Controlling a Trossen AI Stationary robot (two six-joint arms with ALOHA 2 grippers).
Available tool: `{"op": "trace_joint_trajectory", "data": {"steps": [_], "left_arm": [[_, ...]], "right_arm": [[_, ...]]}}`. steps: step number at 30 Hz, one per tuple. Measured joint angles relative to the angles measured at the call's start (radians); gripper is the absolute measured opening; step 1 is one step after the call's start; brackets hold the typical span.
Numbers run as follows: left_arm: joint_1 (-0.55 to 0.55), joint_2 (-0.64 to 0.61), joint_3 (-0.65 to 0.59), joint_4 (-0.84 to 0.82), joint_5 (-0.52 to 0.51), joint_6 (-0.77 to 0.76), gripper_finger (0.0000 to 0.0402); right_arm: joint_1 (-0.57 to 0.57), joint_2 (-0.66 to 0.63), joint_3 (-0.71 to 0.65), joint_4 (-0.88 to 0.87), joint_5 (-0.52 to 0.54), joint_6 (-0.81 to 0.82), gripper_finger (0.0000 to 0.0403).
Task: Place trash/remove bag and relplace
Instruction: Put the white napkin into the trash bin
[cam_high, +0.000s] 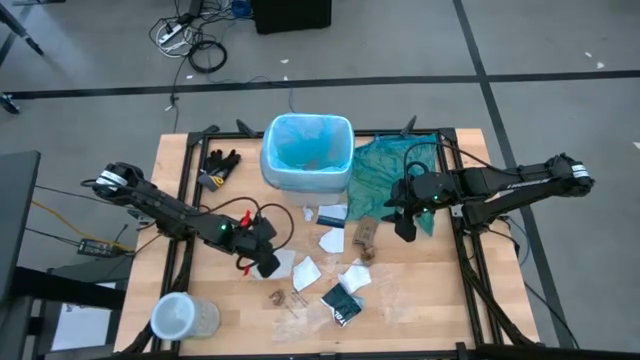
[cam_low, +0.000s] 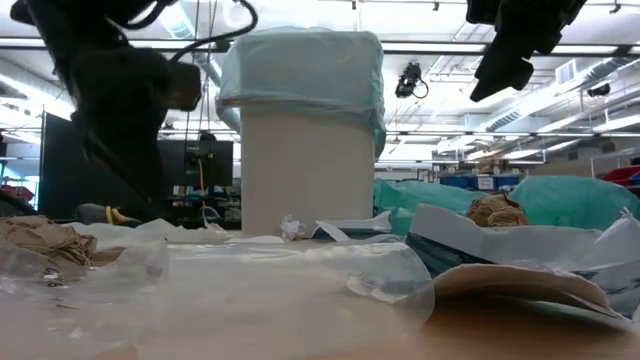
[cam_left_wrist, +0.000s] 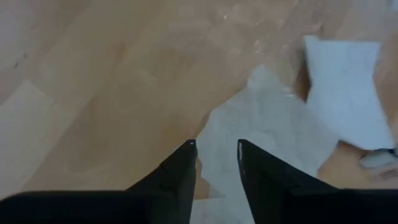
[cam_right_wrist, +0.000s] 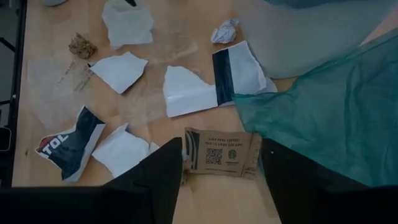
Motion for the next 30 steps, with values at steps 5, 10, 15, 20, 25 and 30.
{"op": "trace_joint_trajectory", "data": {"steps": [5,10,15,20,25,30], "left_arm": [[0.015,0.001,-0.071,0.095,0.010,-0.018,0.0155],[0.022,0.019,-0.128,0.227,0.062,-0.058,0.0171],[0.023,0.068,-0.137,0.258,0.079,-0.067,0.0166],[0.025,0.091,-0.136,0.335,0.090,-0.115,0.0068],[0.025,0.085,-0.089,0.430,0.111,-0.119,0.0009],[0.040,0.071,0.031,0.419,0.067,-0.057,0.0004]], "right_arm": [[0.000,0.000,0.000,0.000,-0.007,0.002,0.0226],[0.000,0.000,0.000,0.001,-0.010,0.007,0.0229],[0.000,0.000,0.000,0.001,-0.015,0.016,0.0224],[0.000,0.000,0.000,0.000,-0.010,0.016,0.0214],[0.000,0.000,0.000,-0.002,0.035,0.017,0.0197],[0.000,0.000,0.000,-0.003,0.046,0.007,0.0176]]}}
